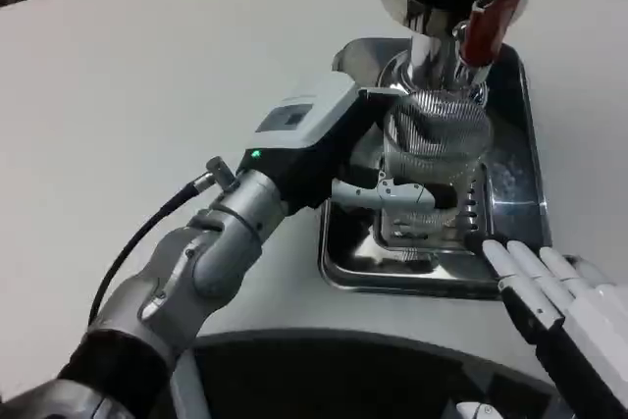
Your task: Grasp the cup under the faucet to collect the drink, then remove the cup.
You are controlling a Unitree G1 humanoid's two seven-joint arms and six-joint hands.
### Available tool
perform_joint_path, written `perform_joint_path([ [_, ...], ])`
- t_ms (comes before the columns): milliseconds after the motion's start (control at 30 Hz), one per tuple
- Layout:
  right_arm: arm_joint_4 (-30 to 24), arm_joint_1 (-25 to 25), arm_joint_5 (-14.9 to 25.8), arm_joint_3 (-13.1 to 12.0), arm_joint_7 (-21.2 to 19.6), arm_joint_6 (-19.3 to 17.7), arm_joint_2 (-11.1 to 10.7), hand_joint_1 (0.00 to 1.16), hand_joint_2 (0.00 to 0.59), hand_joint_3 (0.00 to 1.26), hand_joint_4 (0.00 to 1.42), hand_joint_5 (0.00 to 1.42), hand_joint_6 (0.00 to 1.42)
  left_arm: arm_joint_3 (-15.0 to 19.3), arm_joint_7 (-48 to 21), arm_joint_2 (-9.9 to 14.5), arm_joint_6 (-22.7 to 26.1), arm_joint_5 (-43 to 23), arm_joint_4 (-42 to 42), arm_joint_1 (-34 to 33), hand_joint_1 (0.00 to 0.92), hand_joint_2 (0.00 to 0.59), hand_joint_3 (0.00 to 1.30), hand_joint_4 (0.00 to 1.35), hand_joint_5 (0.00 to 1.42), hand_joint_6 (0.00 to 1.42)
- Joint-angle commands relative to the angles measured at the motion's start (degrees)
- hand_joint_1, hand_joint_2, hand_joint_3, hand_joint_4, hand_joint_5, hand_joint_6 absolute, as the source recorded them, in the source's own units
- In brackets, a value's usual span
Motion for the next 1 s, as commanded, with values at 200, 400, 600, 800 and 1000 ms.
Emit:
perform_joint_path([
  [200, -1.0, 0.7, 0.2, 0.0, 2.3, -2.1, 2.2, 0.29, 0.405, 0.0, 0.0, 0.0, 0.0, -2.3, 2.6, -1.0, 0.2, 1.6, 3.5, -2.6, 0.432, 0.152, 1.05, 1.2, 1.39, 1.42],
  [400, -1.0, 0.3, 0.2, 0.1, 3.1, -1.7, 2.4, 0.29, 0.405, 0.0, 0.0, 0.0, 0.0, -3.0, 3.1, -1.0, 0.3, 1.8, 4.7, -3.3, 0.431, 0.151, 1.05, 1.2, 1.38, 1.42],
  [600, -1.0, -0.2, 0.3, 0.1, 3.6, -1.3, 2.4, 0.29, 0.405, 0.0, 0.0, 0.0, 0.0, -3.7, 2.4, -1.2, 0.3, 1.8, 5.7, -3.8, 0.419, 0.126, 1.0, 1.11, 1.32, 1.42],
  [800, -1.0, -0.5, 0.7, 0.2, 4.0, -0.8, 2.3, 0.29, 0.401, 0.0, 0.0, 0.0, 0.0, -3.8, 1.7, -1.1, 0.5, 1.5, 6.2, -3.9, 0.33, 0.064, 0.86, 0.93, 1.21, 1.42],
  [1000, -1.0, -0.8, 0.9, 0.4, 4.1, -0.4, 2.2, 0.29, 0.403, 0.0, 0.0, 0.0, 0.0, -3.7, 1.8, -0.7, 0.2, 1.4, 6.1, -3.9, 0.267, 0.074, 0.8, 0.78, 1.13, 1.41],
])
